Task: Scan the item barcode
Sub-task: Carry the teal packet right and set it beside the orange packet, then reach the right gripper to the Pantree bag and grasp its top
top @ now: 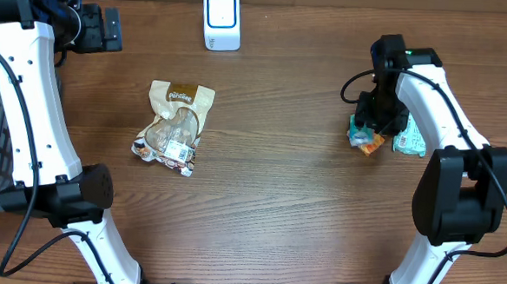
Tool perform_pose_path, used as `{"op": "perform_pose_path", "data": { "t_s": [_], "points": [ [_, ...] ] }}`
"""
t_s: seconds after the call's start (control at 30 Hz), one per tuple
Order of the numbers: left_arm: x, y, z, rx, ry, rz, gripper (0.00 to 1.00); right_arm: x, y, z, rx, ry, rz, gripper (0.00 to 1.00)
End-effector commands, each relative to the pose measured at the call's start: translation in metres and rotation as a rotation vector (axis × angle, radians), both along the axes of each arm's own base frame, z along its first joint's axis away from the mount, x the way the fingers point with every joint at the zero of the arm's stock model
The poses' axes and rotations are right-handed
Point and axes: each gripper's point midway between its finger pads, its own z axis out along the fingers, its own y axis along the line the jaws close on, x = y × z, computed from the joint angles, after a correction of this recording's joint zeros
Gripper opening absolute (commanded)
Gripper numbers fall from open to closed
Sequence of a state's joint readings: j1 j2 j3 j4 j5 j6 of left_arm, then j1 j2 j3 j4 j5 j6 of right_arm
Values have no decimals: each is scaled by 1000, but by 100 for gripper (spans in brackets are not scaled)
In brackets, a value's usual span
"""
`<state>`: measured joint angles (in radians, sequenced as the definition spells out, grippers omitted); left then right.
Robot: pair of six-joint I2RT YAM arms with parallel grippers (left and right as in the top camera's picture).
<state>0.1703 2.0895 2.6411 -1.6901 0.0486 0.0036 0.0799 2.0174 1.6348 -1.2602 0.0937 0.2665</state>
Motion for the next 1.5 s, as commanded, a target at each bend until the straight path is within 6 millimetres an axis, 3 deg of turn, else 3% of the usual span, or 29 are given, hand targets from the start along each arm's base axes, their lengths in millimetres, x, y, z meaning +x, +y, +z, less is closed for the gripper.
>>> {"op": "perform_pose_path", "data": {
  "t_s": [0.0, 0.17, 0.4, 0.53, 0.7, 0.87, 0.9, 1.03, 1.23, 1.47],
  "points": [
    [1, -1, -2, 1, 4, -13, 100, 1, 6, 5, 34, -8, -11, 75],
    [1, -1, -2, 1, 4, -13, 100, 13, 50, 23, 217, -53, 29, 78],
    [1, -1, -2, 1, 4, -13, 100, 37, 104, 52, 301, -173, 142, 81],
    [1, -1, -2, 1, 4, -13, 99, 44, 167, 65, 497, -239, 222, 81],
    [1, -1, -2, 1, 4, -13, 99, 56, 233, 68, 574, -362, 304, 88],
    [1, -1, -2, 1, 4, -13, 100, 56, 284, 41, 614, -377, 368, 92],
    [1, -1, -2, 1, 4, -13, 100, 54, 290, 32, 624, -355, 347, 98],
    [1, -1, -2, 1, 4, -13, 99, 43, 323, 11, 797, -265, 384, 100],
    [1, -1, -2, 1, 4, -13, 99, 40, 342, -29, 914, -197, 410, 100],
    [1, -1, -2, 1, 4, -13, 100, 39, 361, -61, 978, -176, 409, 99]
  ]
}}
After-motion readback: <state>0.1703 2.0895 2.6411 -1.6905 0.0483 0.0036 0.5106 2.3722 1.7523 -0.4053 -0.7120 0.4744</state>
